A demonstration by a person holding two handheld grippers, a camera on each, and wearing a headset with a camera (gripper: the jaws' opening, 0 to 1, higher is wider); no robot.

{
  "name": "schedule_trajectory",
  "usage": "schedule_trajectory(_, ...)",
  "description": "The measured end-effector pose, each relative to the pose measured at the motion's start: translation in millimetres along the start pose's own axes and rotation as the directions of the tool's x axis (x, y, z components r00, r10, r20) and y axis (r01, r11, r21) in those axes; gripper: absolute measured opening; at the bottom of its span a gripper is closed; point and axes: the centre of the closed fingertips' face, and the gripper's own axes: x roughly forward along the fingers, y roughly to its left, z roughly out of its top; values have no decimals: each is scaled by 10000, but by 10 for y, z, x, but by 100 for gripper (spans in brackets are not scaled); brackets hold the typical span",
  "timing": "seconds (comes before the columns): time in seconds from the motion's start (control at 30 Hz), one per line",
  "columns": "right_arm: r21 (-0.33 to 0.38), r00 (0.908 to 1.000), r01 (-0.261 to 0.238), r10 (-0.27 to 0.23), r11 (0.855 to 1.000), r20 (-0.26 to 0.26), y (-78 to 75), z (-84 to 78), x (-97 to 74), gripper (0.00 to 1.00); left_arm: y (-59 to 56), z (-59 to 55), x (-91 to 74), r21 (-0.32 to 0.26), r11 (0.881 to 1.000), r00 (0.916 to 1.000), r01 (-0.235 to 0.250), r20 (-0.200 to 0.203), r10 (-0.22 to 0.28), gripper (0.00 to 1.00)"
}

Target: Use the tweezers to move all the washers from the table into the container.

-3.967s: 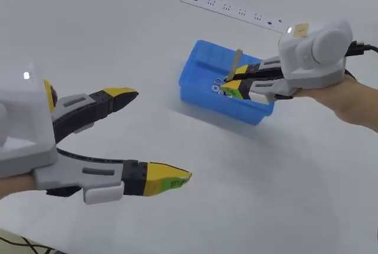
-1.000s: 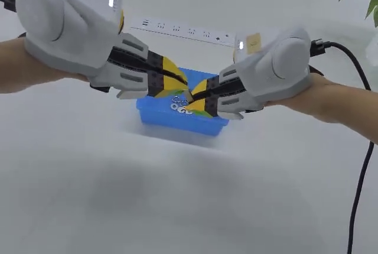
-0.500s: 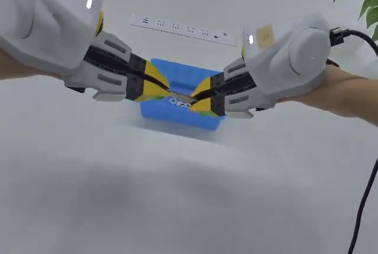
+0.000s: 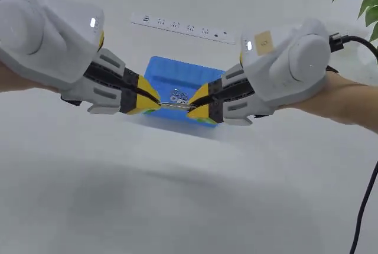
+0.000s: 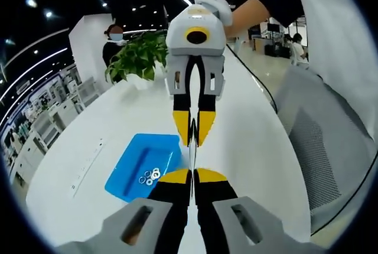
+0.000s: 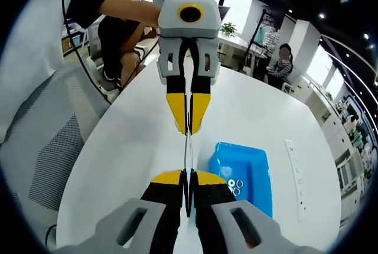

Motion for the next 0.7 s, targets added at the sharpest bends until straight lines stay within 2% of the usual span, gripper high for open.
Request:
schedule_trajectory(0.13,163,9999,-115,115,9998,-7,49,-66,58,7,-37,-117,110,-237,9997,9996,95,-260,-102,6)
schedule_trajectory(0.27,223,9995,-320,320,9992,-17,115,-147,118,7,-106,-223,207,-350,9984,9972,436,-590,-456,6)
schedule_trajectory(0.43,708,9992,-398,404,9967,-66,142,-333,250,7,-106,-380,354,-625,9965,9947,556,-832,-608,6)
schedule_trajectory(0.5,902,9991,-388,400,9952,-113,157,-416,315,7,-111,-459,420,-746,9952,9921,637,-1034,-712,6)
schedule_trajectory(0.57,746,9988,-361,385,9966,-304,184,-494,373,7,-120,-528,487,-896,9932,9894,749,-1175,-852,6)
schedule_trajectory(0.7,880,9979,-305,354,9957,-540,197,-640,463,7,-134,-656,615,-1084,9895,9828,957,-1472,-1111,6)
